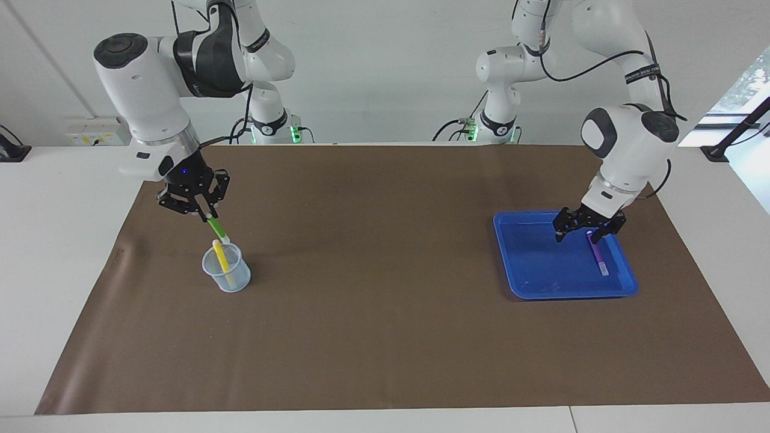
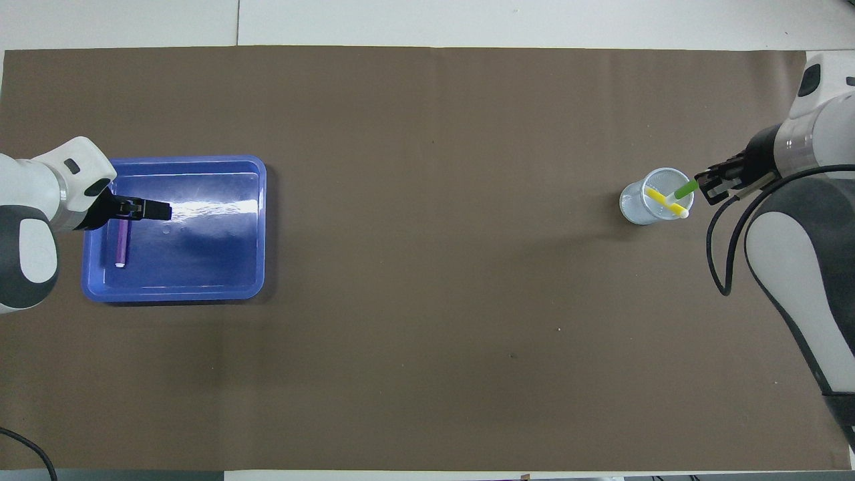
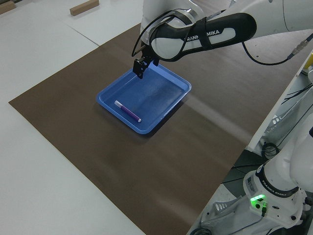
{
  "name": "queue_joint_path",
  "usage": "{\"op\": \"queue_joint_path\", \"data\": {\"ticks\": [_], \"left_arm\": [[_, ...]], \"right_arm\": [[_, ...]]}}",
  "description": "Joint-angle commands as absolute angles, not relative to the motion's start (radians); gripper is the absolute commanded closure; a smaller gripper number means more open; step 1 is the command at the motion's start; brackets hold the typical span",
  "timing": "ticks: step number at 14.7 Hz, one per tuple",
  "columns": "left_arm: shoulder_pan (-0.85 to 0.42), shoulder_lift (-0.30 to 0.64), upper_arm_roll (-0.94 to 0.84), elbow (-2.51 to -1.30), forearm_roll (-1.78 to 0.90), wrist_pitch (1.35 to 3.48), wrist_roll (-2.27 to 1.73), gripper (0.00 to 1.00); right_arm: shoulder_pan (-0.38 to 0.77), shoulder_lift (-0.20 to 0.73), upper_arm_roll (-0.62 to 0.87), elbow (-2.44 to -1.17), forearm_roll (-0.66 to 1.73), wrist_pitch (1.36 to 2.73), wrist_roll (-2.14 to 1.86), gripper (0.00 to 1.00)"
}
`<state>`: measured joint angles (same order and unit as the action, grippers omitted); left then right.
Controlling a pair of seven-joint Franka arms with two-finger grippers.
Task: Transfer and insert pens with both arms
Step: 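Grasp the purple pen in the tray with the left gripper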
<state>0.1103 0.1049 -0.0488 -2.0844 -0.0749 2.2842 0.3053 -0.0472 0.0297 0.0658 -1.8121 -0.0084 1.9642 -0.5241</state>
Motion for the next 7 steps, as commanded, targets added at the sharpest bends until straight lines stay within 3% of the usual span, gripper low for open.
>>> {"op": "queue_joint_path", "data": {"ticks": [1,7], "left_arm": [[0.150,0.164,-0.060,-2.079,0.007,2.336,0.380,0.09],[0.190,0.261,-0.060,-2.065,0.049,2.402,0.374,0.12]], "right_arm": [[-0.074,0.038,0.078,-1.842,-0.025,2.009,-0.565,1.00],[-0.071,0.032,0.081,-1.934,-0.017,2.105,-0.513,1.00]]}}
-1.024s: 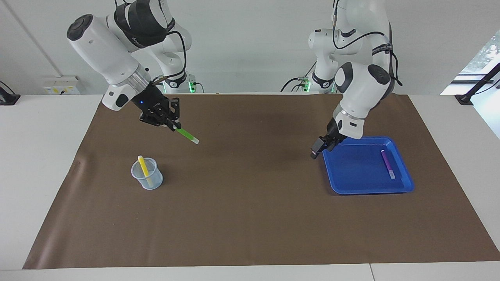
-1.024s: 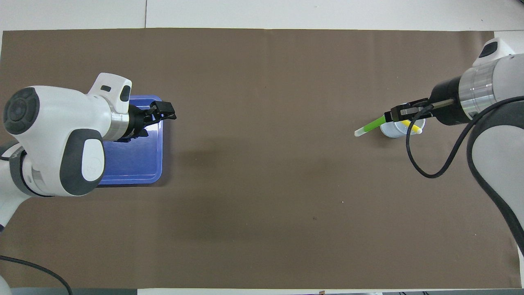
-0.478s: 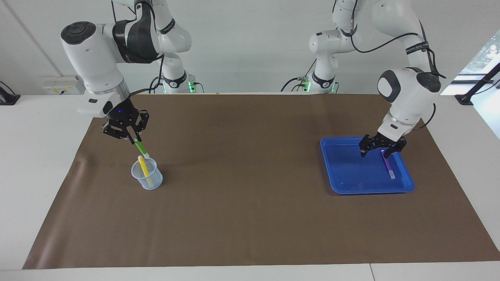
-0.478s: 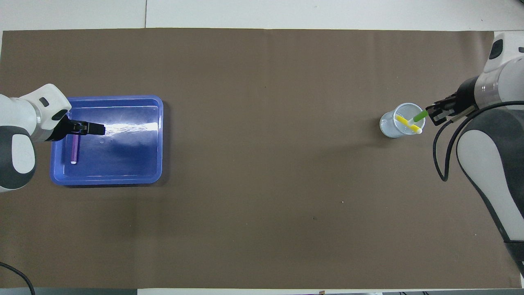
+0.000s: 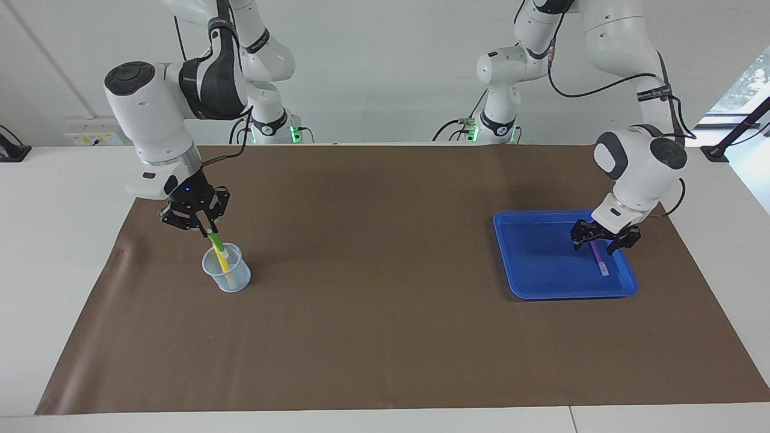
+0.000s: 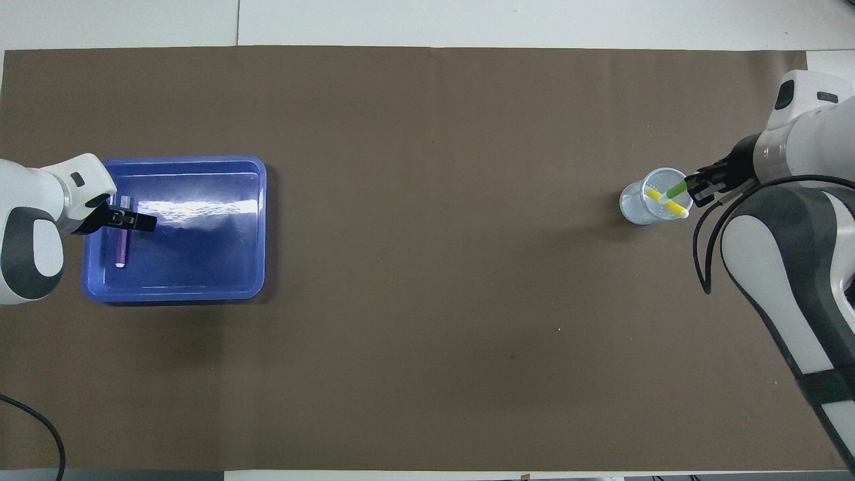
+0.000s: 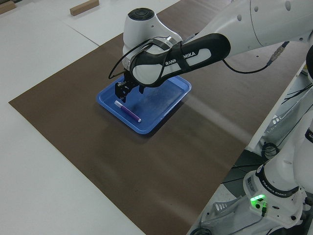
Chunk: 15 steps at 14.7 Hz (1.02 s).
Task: Transfer and insert pens with both arms
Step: 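Grasp the purple pen in the tray with the left gripper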
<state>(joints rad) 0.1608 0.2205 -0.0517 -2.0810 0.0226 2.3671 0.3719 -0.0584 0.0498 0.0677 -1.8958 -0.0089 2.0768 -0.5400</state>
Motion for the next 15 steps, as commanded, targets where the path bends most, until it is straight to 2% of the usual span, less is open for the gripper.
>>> {"op": "queue_joint_path", "data": {"ticks": [1,2,5,6,8,9,12,15], "left_arm": [[0.202,0.270,-0.060,-2.065,0.049,2.413,0.370,0.12],[0.212,0.273,-0.060,-2.066,0.049,2.413,0.365,0.12],[0.216,0.275,-0.061,-2.074,0.049,2.419,0.312,0.12],[0.216,0.275,-0.061,-2.077,0.049,2.425,0.296,0.30],[0.213,0.273,-0.061,-2.089,0.049,2.425,0.255,1.00],[0.213,0.272,-0.063,-2.092,0.049,2.421,0.235,1.00],[0.207,0.267,-0.064,-2.094,0.049,2.410,0.235,1.00],[0.199,0.239,-0.066,-2.083,0.046,2.364,0.224,1.00]], "right_arm": [[-0.069,0.032,0.080,-1.939,-0.015,2.106,-0.509,1.00],[-0.072,0.034,0.081,-1.944,-0.017,2.109,-0.512,1.00],[-0.072,0.032,0.080,-1.944,-0.017,2.109,-0.515,0.62],[-0.072,0.034,0.080,-1.944,-0.017,2.109,-0.515,0.48],[-0.074,0.037,0.080,-1.937,-0.017,2.109,-0.517,0.39],[-0.074,0.038,0.080,-1.933,-0.017,2.106,-0.517,0.35],[-0.064,0.048,0.084,-1.878,0.014,2.054,-0.523,0.35],[-0.061,0.051,0.084,-1.841,0.234,2.003,-0.519,0.35]]}}
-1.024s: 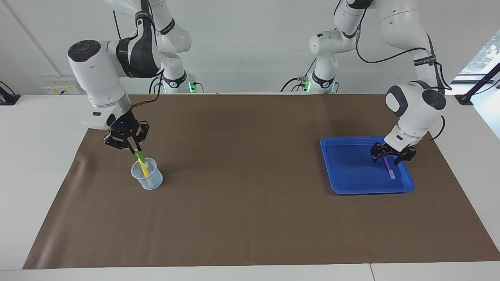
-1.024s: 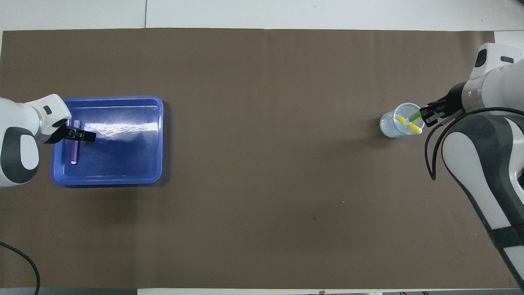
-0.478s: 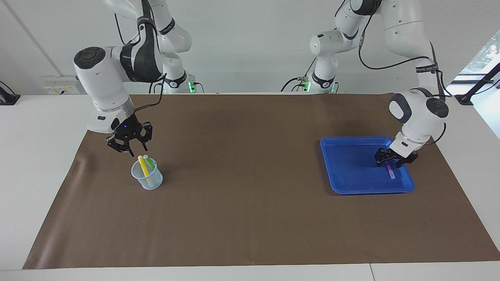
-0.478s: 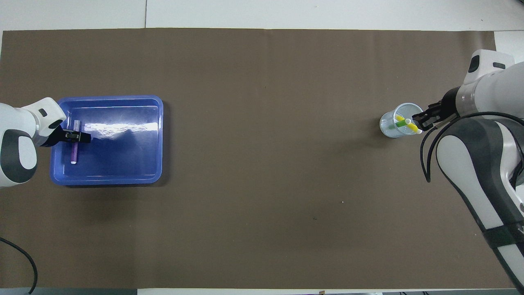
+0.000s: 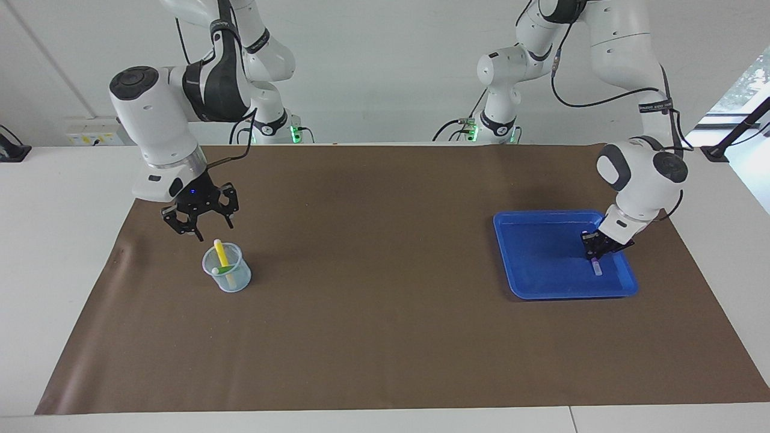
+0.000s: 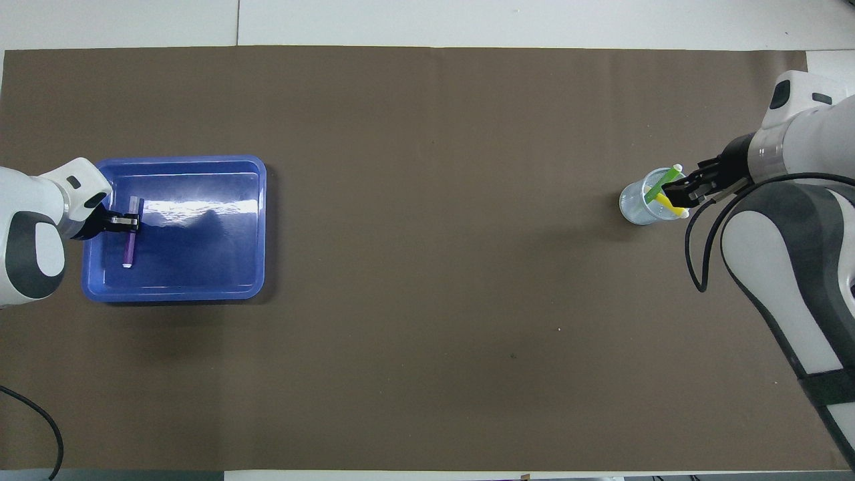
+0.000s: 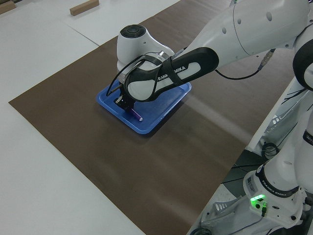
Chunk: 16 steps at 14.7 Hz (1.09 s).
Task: Transfer and insert pens with both arms
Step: 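Grasp the purple pen in the tray with the left gripper, then lift the purple pen toward the right gripper while the right gripper reaches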
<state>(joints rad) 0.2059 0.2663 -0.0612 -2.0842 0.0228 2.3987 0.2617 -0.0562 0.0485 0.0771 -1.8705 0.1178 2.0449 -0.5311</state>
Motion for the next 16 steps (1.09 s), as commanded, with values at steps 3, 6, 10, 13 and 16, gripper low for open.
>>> {"op": "queue_joint_path", "data": {"ticks": [3,6,10,13,16], "left_arm": [[0.192,0.178,-0.074,-2.079,0.031,2.281,0.143,1.00],[0.146,0.103,-0.078,-2.069,-0.063,2.208,-0.010,1.00],[0.031,0.035,-0.080,-2.069,-0.092,2.126,-0.396,1.00],[-0.084,0.021,-0.080,-2.069,-0.092,2.126,-0.714,1.00],[-0.167,0.040,-0.080,-2.014,-0.173,2.137,-0.969,1.00]], "right_arm": [[-0.057,0.049,0.087,-1.844,0.457,2.005,-0.442,0.34],[0.014,0.048,0.089,-1.844,0.615,2.025,-0.209,0.30],[0.078,0.048,0.089,-1.853,0.750,2.100,-0.030,0.24],[0.116,0.045,0.089,-1.861,0.791,2.138,0.075,0.23],[0.156,0.038,0.089,-1.891,0.819,2.203,0.115,0.24]]}}
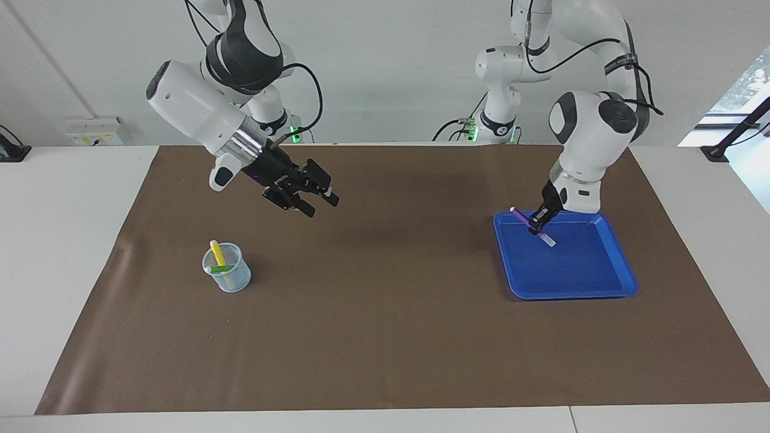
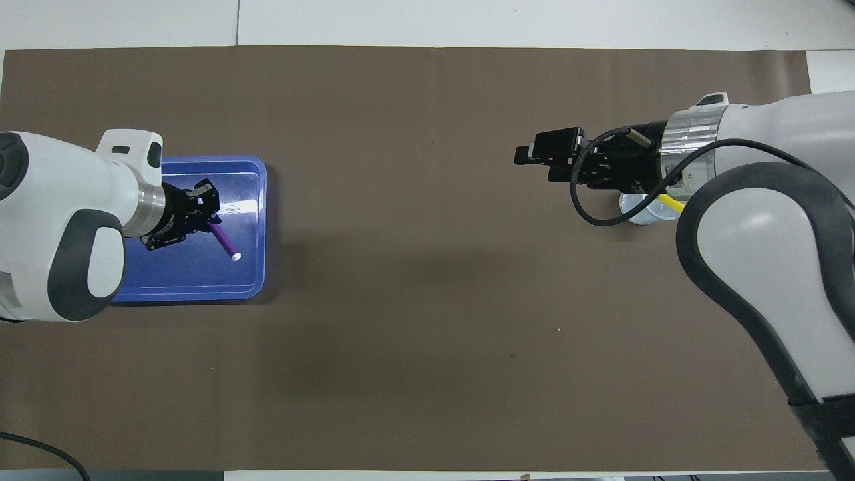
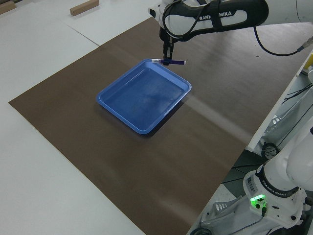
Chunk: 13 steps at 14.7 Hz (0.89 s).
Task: Transfer and insert pens with both arms
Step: 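Lift the purple pen toward the right gripper while the right gripper reaches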
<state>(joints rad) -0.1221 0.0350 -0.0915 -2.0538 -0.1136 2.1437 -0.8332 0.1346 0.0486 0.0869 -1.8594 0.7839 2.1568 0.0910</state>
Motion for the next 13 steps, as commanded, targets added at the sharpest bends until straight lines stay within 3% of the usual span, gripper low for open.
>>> {"op": "queue_joint_path", "data": {"ticks": [1,6,9,13], "left_arm": [[-0.185,0.047,-0.078,-1.985,-0.225,2.138,-1.026,1.00],[-0.284,0.101,-0.080,-1.878,-0.406,2.160,-1.271,1.00],[-0.334,0.109,-0.080,-1.845,-0.453,2.195,-1.405,1.00],[-0.408,0.129,-0.080,-1.832,-0.453,2.290,-1.552,1.00]], "right_arm": [[0.158,0.037,0.089,-1.907,0.850,2.209,0.118,0.24],[0.247,0.015,0.091,-1.996,1.093,2.357,0.121,0.24],[0.331,0.014,0.091,-2.016,1.120,2.451,0.185,0.24],[0.365,0.014,0.091,-2.019,1.120,2.468,0.216,0.24]]}}
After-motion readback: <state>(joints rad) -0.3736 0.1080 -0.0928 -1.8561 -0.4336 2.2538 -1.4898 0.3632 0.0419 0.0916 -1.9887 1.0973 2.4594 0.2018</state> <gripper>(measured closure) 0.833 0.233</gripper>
